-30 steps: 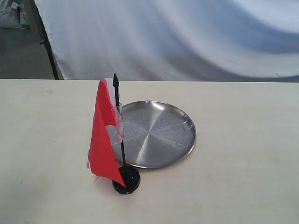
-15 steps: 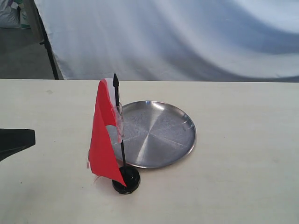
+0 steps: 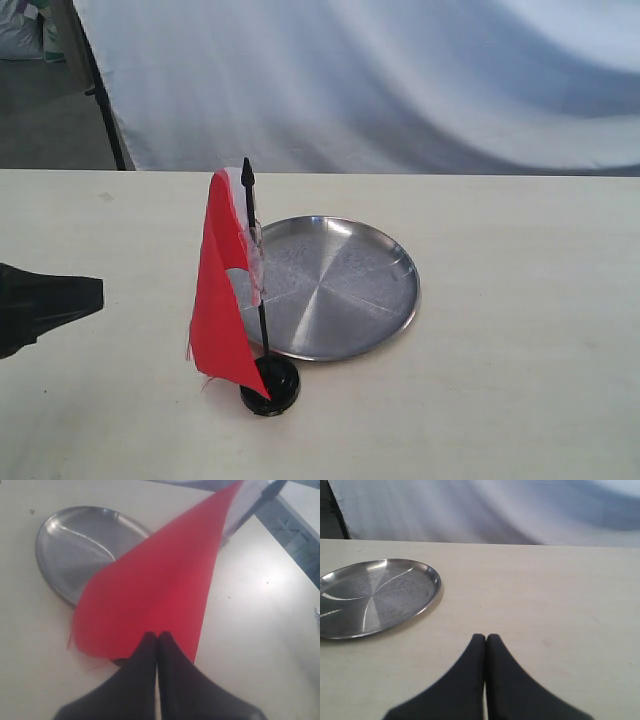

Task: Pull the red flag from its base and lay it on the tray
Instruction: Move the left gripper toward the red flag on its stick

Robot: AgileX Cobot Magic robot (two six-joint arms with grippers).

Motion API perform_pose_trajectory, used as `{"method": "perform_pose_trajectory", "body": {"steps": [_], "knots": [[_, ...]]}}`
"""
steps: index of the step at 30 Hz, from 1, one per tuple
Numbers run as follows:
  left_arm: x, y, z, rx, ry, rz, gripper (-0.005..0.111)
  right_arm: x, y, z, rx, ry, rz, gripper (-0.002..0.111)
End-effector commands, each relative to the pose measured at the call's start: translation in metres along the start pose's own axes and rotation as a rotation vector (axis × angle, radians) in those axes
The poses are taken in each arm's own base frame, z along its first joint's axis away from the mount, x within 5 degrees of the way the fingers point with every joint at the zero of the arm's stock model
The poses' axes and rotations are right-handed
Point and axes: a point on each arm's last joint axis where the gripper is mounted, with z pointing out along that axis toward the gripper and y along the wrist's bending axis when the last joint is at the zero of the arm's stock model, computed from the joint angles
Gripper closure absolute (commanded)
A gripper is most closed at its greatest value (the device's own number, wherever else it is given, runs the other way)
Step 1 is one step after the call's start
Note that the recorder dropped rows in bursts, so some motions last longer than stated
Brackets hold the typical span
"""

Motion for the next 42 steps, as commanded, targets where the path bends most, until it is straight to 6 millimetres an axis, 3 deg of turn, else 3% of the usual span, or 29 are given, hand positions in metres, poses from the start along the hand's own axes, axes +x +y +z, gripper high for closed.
{"method": "perform_pose_trajectory", "body": {"steps": [1, 9, 14, 26, 32, 42], "knots": [[0.012, 0.01, 0.008, -0.018, -0.039, -0.019, 0.107, 0.0, 0.0, 0.0, -0.002, -0.011, 0.004, 0.109], [0.046, 0.019, 0.011, -0.031, -0.055, 0.139, 0.107, 0.0, 0.0, 0.0, -0.002, -0.011, 0.004, 0.109], [0.061, 0.021, 0.011, -0.033, -0.018, 0.142, 0.107, 0.0, 0.0, 0.0, -0.002, -0.011, 0.004, 0.109], [0.063, 0.011, 0.011, 0.083, -0.026, 0.123, 0.107, 0.0, 0.0, 0.0, -0.002, -0.011, 0.004, 0.109], [0.046, 0.02, 0.011, -0.041, -0.054, 0.058, 0.107, 0.0, 0.0, 0.0, -0.002, -0.011, 0.004, 0.109], [-0.001, 0.005, 0.013, 0.015, -0.147, -0.004, 0.107, 0.0, 0.0, 0.0, -0.002, -0.011, 0.004, 0.109]]}}
